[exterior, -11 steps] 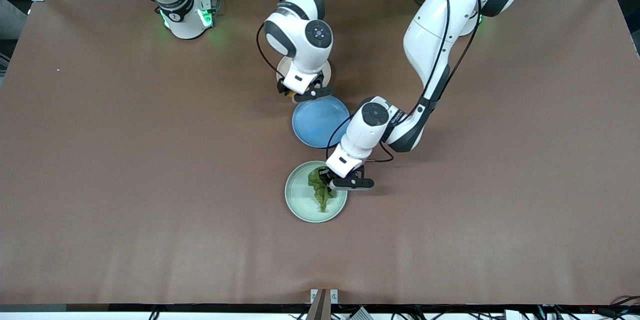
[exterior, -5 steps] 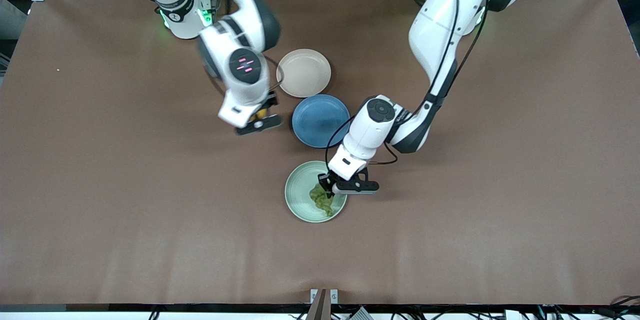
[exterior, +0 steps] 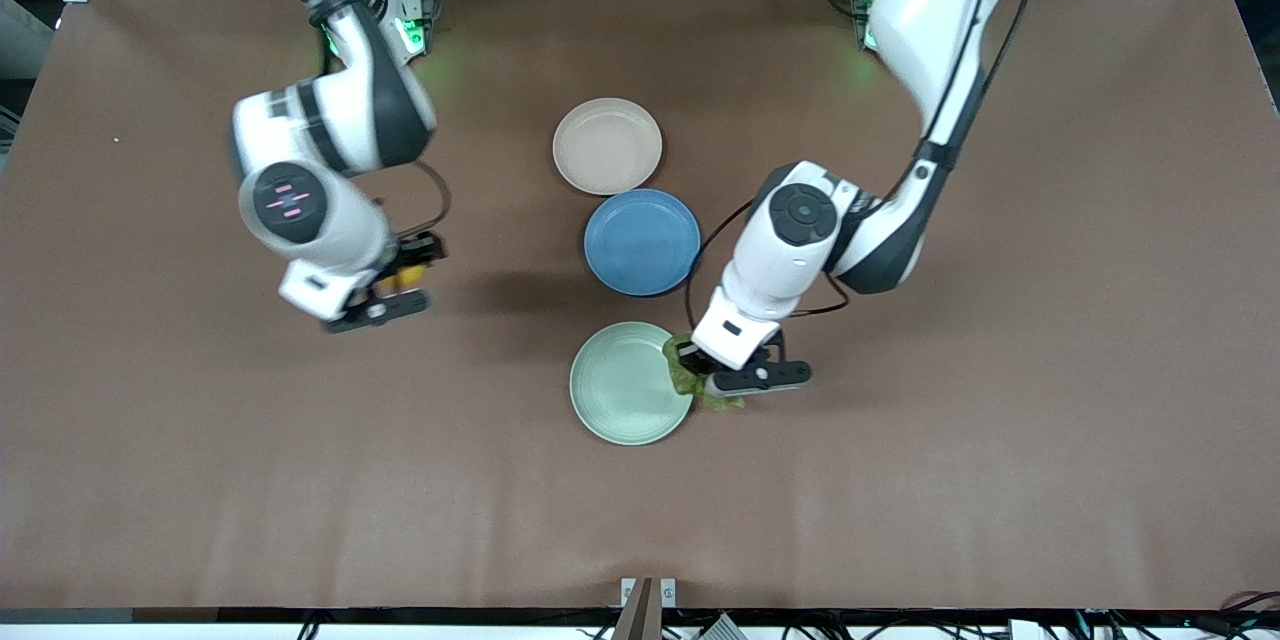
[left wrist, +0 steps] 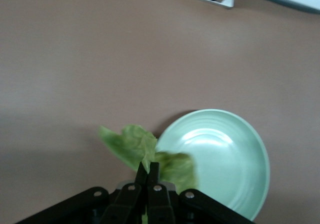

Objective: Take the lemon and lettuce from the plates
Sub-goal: 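Lift the lemon with the right gripper while the left gripper lifts the lettuce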

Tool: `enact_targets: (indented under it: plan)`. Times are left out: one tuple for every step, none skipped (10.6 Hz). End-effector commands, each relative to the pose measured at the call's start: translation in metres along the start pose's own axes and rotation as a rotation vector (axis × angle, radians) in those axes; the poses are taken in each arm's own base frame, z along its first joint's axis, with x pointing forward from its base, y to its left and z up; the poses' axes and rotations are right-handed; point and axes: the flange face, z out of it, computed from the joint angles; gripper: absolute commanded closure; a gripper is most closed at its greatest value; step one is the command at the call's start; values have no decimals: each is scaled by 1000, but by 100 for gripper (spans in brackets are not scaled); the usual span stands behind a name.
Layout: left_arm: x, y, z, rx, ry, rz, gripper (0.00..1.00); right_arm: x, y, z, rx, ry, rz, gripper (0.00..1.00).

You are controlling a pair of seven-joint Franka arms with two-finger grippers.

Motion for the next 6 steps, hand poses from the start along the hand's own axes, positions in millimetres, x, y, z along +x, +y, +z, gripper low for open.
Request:
enact_targets:
  plan:
    - [17, -42, -10, 82, -73, 56, 100, -5, 87, 8, 33, -3, 1, 74]
    - [23, -55, -8, 103, -94, 71, 100, -8, 102, 19, 38, 4, 3, 74]
    - [32, -71, -7, 112, -102, 84, 100, -8, 119, 26, 42, 16, 23, 74]
    - [41, -87, -7, 122, -114, 109, 100, -9, 130, 37, 43, 27, 16, 74]
    - [48, -106, -6, 142, -141, 134, 100, -12, 152, 53, 46, 42, 20, 74]
    - [57, -125, -9, 159, -172, 164, 100, -15, 173, 73, 48, 57, 1, 74]
